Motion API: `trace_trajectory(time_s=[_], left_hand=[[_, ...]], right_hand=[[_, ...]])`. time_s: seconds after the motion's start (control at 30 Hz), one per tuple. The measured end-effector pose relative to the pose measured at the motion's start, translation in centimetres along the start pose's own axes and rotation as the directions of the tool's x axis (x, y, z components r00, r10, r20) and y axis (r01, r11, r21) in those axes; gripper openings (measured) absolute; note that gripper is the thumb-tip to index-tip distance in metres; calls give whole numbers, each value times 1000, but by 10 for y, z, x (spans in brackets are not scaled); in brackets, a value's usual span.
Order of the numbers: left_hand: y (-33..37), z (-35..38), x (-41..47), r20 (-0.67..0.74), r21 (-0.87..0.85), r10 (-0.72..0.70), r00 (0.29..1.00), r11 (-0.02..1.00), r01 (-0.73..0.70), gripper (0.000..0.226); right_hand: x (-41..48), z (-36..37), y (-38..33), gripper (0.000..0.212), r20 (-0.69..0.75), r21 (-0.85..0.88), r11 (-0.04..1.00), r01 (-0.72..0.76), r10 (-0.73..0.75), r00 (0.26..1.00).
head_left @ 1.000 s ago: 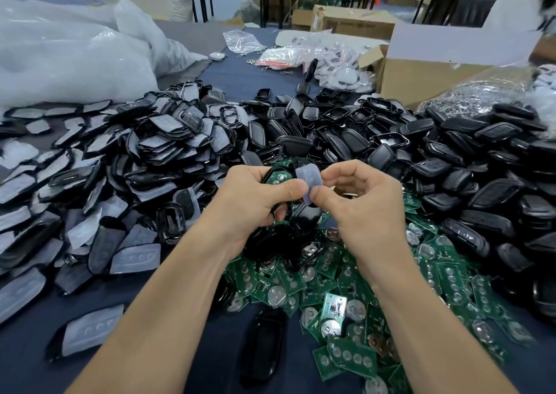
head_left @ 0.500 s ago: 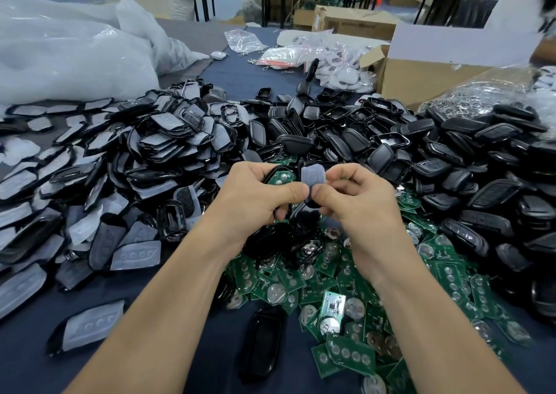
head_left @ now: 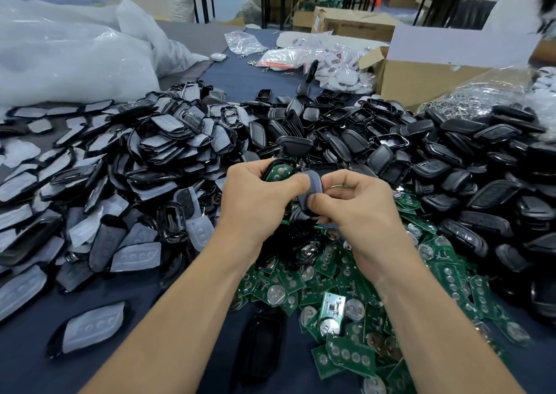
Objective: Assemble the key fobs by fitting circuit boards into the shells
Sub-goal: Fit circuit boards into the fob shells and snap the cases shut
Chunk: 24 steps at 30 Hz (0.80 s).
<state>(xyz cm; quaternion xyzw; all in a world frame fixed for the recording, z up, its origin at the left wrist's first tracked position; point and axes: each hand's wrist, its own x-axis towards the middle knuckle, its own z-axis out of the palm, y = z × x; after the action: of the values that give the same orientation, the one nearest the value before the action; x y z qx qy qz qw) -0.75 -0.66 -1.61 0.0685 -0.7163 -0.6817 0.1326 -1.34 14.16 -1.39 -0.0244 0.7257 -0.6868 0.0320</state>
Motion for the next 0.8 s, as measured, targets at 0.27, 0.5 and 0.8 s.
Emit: trace_trajectory(time_s=[0.27,0.5,0.8], left_hand=[[-4,0,3,-2,21,32,999,999,-32,37],[-6,-1,4,-67,107,81,995,992,-73,39],[0,-8,6,43,-183,-94,995,978,101,26]], right_hand=[[-1,1,0,12,-25,-38,998,42,-42,999],[-1,1,0,9,21,-123,992,42,-40,999],[0,-10,-9,23,283,269,932,-243,165,945]])
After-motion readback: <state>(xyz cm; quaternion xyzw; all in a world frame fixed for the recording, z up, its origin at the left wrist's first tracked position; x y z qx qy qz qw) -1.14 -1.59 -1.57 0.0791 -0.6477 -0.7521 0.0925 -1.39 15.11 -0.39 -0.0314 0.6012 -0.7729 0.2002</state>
